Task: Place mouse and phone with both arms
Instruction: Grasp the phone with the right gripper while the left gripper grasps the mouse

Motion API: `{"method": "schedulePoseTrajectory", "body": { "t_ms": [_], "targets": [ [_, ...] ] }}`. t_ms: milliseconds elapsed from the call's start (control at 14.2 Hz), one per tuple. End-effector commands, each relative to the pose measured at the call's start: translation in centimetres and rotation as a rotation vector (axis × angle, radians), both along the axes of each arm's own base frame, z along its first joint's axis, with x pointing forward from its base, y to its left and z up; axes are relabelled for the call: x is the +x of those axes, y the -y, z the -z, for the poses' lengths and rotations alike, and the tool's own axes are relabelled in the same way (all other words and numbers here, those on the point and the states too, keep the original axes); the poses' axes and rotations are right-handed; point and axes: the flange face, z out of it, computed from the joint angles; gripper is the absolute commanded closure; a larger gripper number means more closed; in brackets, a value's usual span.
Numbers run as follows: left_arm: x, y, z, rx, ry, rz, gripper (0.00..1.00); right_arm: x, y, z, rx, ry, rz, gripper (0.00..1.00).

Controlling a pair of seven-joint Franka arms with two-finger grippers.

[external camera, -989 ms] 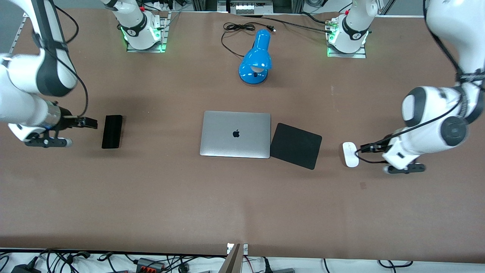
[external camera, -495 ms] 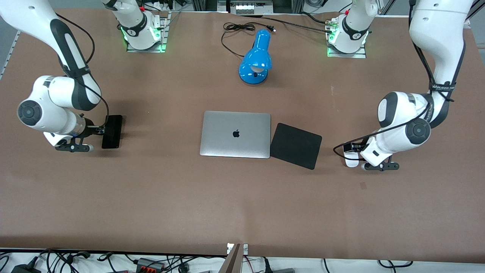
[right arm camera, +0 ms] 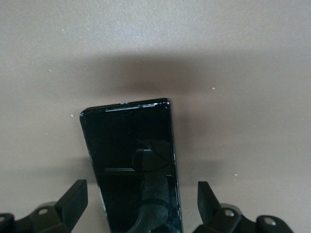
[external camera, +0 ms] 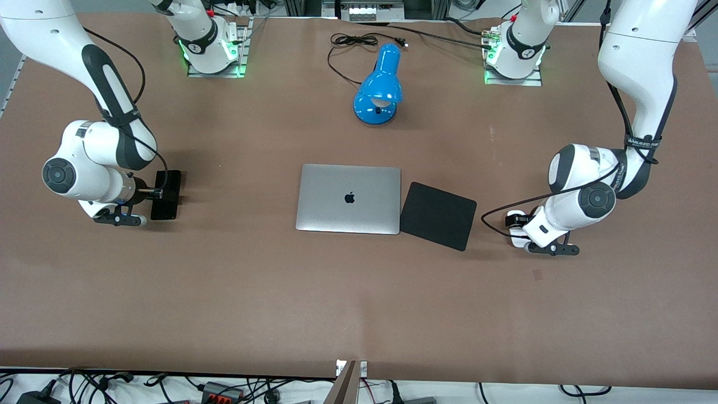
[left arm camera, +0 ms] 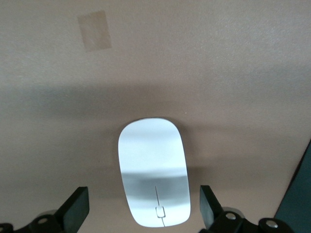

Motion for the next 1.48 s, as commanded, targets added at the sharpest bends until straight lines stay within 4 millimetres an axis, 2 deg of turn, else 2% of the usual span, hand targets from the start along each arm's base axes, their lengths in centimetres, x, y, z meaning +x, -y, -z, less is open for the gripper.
{"method": "schedulePoseTrajectory", "body": {
  "t_ms": [0, 212, 283, 495, 636, 848, 918, 1060, 1201, 1342, 1413],
  "targets": [
    [-0.5, 0.2, 1.3, 0.002, 0.025, 0.017, 0.00, -0.4, -0.2, 1.2, 0.008, -0.008, 0.013, 0.00],
    [-1.0, 0.3, 2.0, -0.007, 0.050, 0.016, 0.00, -0.3, -0.5, 1.3, 0.010, -0.005, 0.001, 0.00],
    [-1.0, 0.1, 2.1, -0.008, 0.050, 0.011, 0.03, -0.4, -0.6, 1.5, 0.011, -0.009, -0.001, 0.00],
    [-1.0, 0.2, 2.2, -0.007, 0.047, 0.011, 0.24, -0.3, -1.0, 1.7, 0.012, -0.011, -0.007, 0.00],
    [-0.9, 0.2, 2.1, -0.007, 0.047, 0.012, 0.34, -0.5, -1.0, 2.3, 0.014, -0.020, -0.008, 0.00],
    [-0.6, 0.4, 1.5, -0.005, 0.053, 0.013, 0.38, -0.6, -0.6, 2.6, 0.015, -0.018, -0.010, 0.00],
    [-0.7, 1.3, 1.0, -0.006, 0.035, 0.022, 0.38, -0.6, -0.6, 2.6, 0.016, -0.023, -0.010, 0.00],
    [-0.3, 5.1, -0.9, -0.013, -0.018, -0.018, 0.35, -0.6, -0.7, 2.7, 0.014, -0.023, -0.002, 0.00],
    [-0.4, 10.3, -2.8, 0.006, -0.056, -0.110, 0.33, -0.7, -0.8, 2.9, 0.014, -0.030, -0.001, 0.00],
    [-1.6, 15.8, -3.3, 0.023, -0.048, -0.122, 0.36, -1.0, -0.7, 3.6, 0.016, -0.050, 0.004, 0.00],
    [-2.0, 17.4, -3.5, 0.022, -0.040, -0.102, 0.36, -1.1, -0.7, 3.6, 0.018, -0.058, -0.002, 0.07]
  ]
}}
